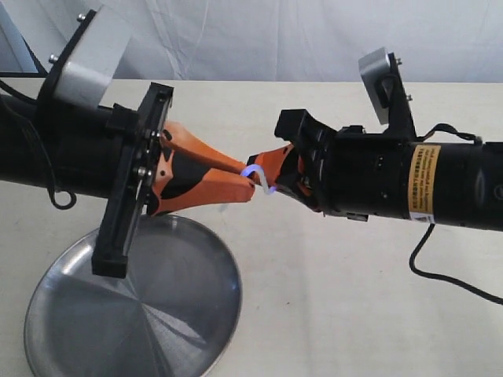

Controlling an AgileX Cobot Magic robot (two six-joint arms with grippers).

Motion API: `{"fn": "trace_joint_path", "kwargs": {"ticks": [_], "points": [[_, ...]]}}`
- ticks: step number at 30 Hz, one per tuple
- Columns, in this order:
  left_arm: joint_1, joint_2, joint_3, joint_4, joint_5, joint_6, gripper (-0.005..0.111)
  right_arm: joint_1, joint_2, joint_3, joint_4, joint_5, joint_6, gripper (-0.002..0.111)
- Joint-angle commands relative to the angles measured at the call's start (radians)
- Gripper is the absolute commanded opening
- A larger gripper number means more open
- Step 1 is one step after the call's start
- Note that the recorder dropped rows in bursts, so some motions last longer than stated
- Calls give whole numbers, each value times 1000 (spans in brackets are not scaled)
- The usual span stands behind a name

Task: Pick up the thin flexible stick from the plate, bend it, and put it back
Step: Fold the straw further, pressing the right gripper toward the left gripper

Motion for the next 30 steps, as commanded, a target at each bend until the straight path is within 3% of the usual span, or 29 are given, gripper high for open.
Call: {"fn": "trace_joint_path", "kwargs": {"ticks": [1, 30], "points": [[-3, -4, -16, -100, -100, 25, 0, 14, 1, 8, -104, -125, 28, -1], [-3, 29, -16, -71, -195, 25, 0, 14, 1, 8, -142, -271, 11, -1]]}}
